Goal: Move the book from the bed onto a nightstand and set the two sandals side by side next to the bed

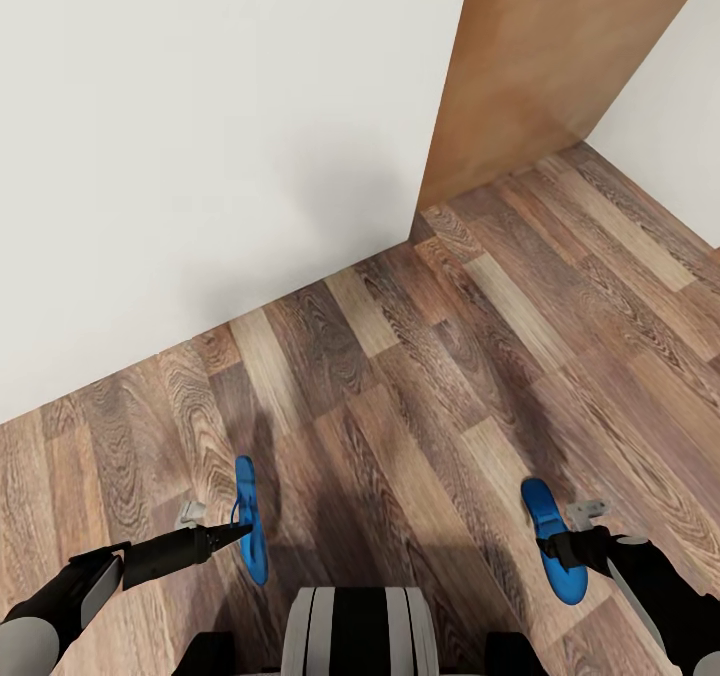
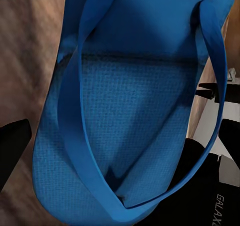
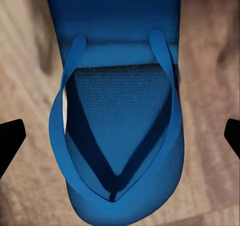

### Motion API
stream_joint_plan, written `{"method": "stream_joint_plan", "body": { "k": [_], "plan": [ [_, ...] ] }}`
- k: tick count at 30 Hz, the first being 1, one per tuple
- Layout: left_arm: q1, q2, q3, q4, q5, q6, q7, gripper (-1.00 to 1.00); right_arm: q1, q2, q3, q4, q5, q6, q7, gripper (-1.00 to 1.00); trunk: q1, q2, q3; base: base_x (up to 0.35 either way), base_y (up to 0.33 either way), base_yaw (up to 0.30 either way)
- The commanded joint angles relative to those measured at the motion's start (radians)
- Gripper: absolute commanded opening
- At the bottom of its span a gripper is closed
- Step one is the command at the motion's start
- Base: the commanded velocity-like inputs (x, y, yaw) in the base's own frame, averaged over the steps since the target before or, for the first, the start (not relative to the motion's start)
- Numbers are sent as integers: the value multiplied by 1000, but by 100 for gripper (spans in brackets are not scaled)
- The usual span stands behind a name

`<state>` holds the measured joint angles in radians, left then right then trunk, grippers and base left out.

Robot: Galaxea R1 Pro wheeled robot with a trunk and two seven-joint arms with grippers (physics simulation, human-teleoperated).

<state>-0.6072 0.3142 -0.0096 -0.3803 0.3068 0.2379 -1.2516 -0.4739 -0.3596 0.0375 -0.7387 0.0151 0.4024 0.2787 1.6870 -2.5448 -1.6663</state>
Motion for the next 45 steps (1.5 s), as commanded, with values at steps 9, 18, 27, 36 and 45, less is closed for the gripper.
{"method": "stream_joint_plan", "body": {
  "k": [9, 18, 27, 36, 45],
  "plan": [
    [0, 0, -1, 0, 5, 11, -3, -100, 0, -1, 2, -1, 2, 5, 2, 100, 0, 0, -1, 0, 0, 0],
    [0, 0, -1, 0, 5, 11, -3, -100, 0, -1, 2, -1, 2, 4, 2, 100, 2, -1, -20, 0, 0, 0],
    [0, 0, -1, 0, 5, 11, -3, -100, 0, -1, 2, -1, 2, 4, 2, 100, 3, -2, -24, 0, 0, 0],
    [0, 0, -1, 0, 5, 11, -3, -100, 0, -1, 2, -1, 2, 4, 1, 100, 4, -2, -35, 0, 0, 0],
    [0, 1, -1, 0, 5, 12, -3, -100, 0, -1, 2, -1, 2, 4, 1, 100, 4, -3, -39, 0, 0, 0]
  ]
}}
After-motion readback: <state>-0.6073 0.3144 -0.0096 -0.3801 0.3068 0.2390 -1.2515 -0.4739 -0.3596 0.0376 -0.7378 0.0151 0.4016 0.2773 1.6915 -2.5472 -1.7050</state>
